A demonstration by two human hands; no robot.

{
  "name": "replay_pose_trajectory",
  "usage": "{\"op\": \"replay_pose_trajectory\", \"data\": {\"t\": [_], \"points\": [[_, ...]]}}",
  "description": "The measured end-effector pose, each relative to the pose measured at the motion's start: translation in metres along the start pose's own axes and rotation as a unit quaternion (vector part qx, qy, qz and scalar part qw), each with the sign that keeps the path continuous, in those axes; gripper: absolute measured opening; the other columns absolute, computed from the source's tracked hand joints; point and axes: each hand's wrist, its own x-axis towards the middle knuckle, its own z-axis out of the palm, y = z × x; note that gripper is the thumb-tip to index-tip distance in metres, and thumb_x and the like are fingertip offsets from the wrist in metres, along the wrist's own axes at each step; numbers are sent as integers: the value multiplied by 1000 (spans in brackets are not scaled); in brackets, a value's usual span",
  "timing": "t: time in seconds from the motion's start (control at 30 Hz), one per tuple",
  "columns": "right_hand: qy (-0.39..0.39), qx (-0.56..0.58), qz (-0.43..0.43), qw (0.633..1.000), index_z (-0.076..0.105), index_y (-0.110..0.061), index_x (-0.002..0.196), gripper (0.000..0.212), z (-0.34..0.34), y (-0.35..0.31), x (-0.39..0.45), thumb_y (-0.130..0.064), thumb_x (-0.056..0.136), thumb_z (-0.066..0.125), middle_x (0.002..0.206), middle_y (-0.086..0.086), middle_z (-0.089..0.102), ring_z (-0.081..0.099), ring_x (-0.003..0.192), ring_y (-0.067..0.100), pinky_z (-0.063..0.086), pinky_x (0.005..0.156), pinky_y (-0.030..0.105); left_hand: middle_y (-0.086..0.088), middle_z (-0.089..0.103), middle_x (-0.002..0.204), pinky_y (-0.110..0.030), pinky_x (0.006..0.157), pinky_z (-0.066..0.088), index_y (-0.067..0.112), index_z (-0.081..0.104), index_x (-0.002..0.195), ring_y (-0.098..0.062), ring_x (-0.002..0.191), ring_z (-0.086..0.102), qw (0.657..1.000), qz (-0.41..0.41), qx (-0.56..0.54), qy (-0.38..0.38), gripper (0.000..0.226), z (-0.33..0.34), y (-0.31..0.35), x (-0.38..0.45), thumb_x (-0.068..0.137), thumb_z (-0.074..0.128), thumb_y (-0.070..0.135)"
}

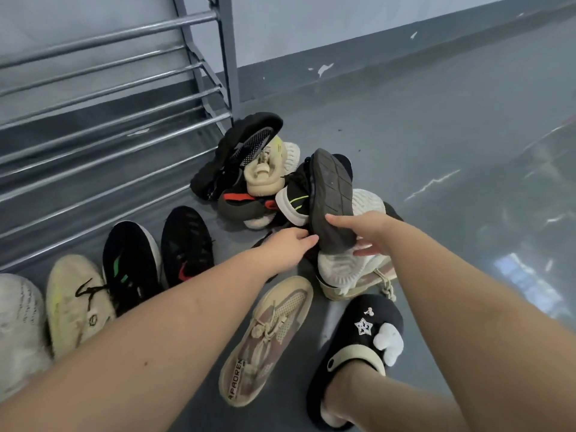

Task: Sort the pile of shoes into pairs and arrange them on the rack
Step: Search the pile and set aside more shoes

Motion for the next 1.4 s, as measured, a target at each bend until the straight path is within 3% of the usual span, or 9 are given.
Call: {"op": "replay_pose_trajectory", "data": {"t": [0.1, 0.33, 0.5, 0.63, 0.73, 0.87, 1.0, 1.13, 1.4], "points": [[-38, 18, 5, 999, 53, -15, 121, 57, -1, -5, 3, -44, 77, 74, 121, 3, 58, 57, 110, 24, 47, 99, 40, 4, 56, 104, -31, 92, 40, 19, 57, 115, -17, 101, 51, 980, -43, -192, 3, 29, 7, 8, 0, 98, 42, 39], [-93, 59, 4, 994, 51, -7, 126, 55, 12, -8, -12, -38, 84, 67, 101, 7, 63, 58, 105, 24, 47, 97, 39, -2, 57, 126, -30, 91, 44, 13, 47, 131, -21, 116, 55, 922, -35, -384, 39, 45, -5, 5, -13, 93, 51, 37], [-90, 194, 13, 977, 34, -5, 142, 85, 32, -14, -37, -64, 84, 51, 140, 15, 46, 58, 102, 29, 47, 91, 41, 9, 61, 100, -17, 75, 46, 20, 50, 111, -9, 96, 59, 978, 74, -151, 122, 29, -16, 4, -54, 88, 63, 31], [-139, 251, -7, 958, 56, -7, 110, 66, 71, -29, -61, -64, 78, 59, 107, 11, 66, 63, 102, 27, 53, 88, 41, 7, 56, 122, -27, 94, 45, 19, 48, 128, -10, 112, 53, 977, 125, -40, 167, 53, -23, -26, -96, 82, 70, 32], [-149, 234, -45, 960, 65, -17, 99, 35, 113, -35, -77, -49, 84, 63, 100, 7, 70, 65, 91, 22, 55, 81, 38, 5, 51, 135, -31, 106, 40, 22, 46, 133, -11, 123, 49, 965, 124, -107, 203, 55, -37, -48, -126, 84, 65, 39], [-195, 191, -71, 959, 67, -15, 105, 28, 160, -41, -99, -36, 86, 62, 110, 8, 70, 63, 98, 23, 46, 102, 39, 5, 43, 144, -35, 111, 35, 22, 33, 144, -14, 132, 42, 929, 11, -293, 225, 68, -70, -76, -160, 88, 46, 58], [-220, 98, -92, 966, 68, -15, 111, 35, 213, -41, -115, -38, 84, 65, 106, 2, 72, 65, 102, 19, 51, 93, 32, -8, 66, 118, -41, 85, 53, 16, 60, 120, -26, 108, 63, 820, -81, -550, 132, 47, -90, -119, -187, 92, 45, 51], [-178, 7, -115, 977, 64, -16, 96, 20, 255, -31, -129, -34, 87, 66, 90, -1, 68, 63, 79, 12, 50, 64, 23, -9, 64, 118, -35, 69, 52, 18, 60, 111, -24, 102, 61, 801, -92, -558, 197, 26, -91, -169, -213, 97, 45, 34], [-134, -50, -117, 983, 66, -13, 98, 19, 296, 10, -121, -22, 82, 72, 105, 11, 70, 65, 101, 31, 53, 90, 50, -9, 66, 117, -35, 73, 52, 20, 57, 118, -25, 104, 62, 812, -118, -551, 152, 23, -72, -212, -230, 96, 50, 23]]}}
